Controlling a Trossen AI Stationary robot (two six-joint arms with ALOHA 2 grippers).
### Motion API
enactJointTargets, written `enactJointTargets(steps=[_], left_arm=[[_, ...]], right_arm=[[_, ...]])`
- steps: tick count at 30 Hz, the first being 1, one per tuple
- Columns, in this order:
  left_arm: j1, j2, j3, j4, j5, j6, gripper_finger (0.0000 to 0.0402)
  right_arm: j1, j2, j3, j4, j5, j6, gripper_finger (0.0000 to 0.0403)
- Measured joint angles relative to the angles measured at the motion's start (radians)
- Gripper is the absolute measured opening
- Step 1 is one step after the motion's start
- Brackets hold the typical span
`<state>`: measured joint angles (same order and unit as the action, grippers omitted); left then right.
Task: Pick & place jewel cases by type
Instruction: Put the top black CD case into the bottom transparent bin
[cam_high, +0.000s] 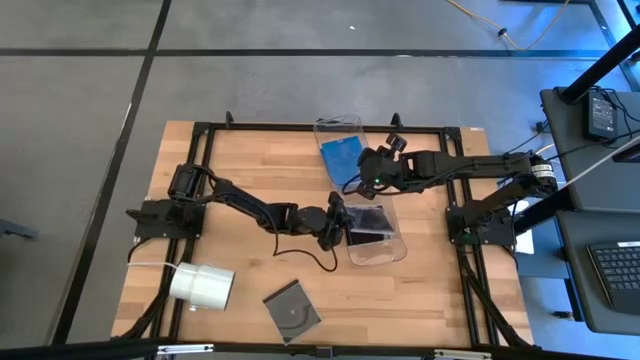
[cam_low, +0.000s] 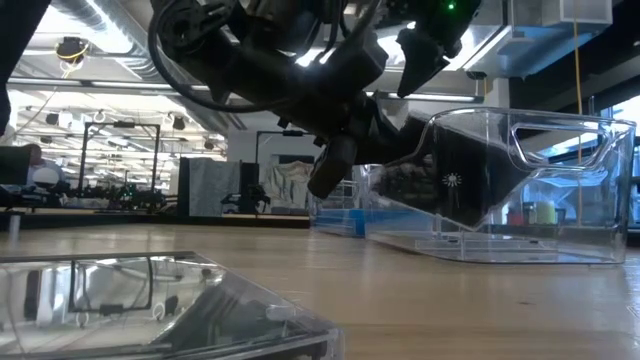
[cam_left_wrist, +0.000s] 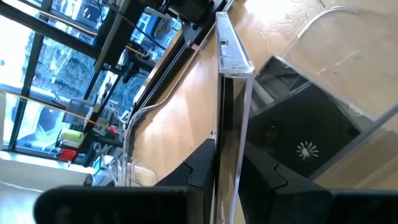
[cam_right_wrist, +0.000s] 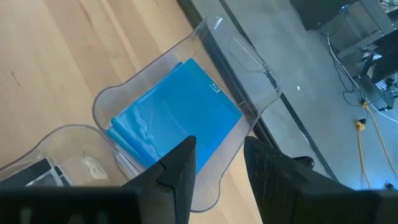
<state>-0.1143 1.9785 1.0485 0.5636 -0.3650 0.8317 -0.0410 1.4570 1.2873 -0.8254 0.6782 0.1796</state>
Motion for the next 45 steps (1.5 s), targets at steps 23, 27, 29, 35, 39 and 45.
enactJointTargets(steps=[23,27,29,35,39,45], left_arm=[[-0.018,-0.005,0.001,0.006,0.01,-0.048,0.0162],[-0.051,-0.005,0.001,-0.005,-0.099,0.0,0.0165],[-0.065,-0.005,0.001,-0.017,-0.13,0.013,0.0163],[-0.085,-0.009,0.002,-0.037,-0.137,0.016,0.0162],[-0.077,-0.038,-0.001,-0.08,-0.089,-0.043,0.0159],[-0.036,-0.121,-0.002,-0.211,0.106,-0.204,0.0158]], right_arm=[[0.0,0.0,0.0,-0.002,-0.001,0.029,0.0139],[0.0,0.0,0.0,-0.004,-0.001,0.028,0.0139],[0.0,0.0,0.0,-0.005,-0.002,0.029,0.0139],[0.0,0.0,0.0,-0.005,-0.002,0.029,0.0139],[0.0,0.0,0.0,-0.005,-0.002,0.029,0.0139],[0.0,0.0,0.0,-0.008,-0.002,0.029,0.0139]])
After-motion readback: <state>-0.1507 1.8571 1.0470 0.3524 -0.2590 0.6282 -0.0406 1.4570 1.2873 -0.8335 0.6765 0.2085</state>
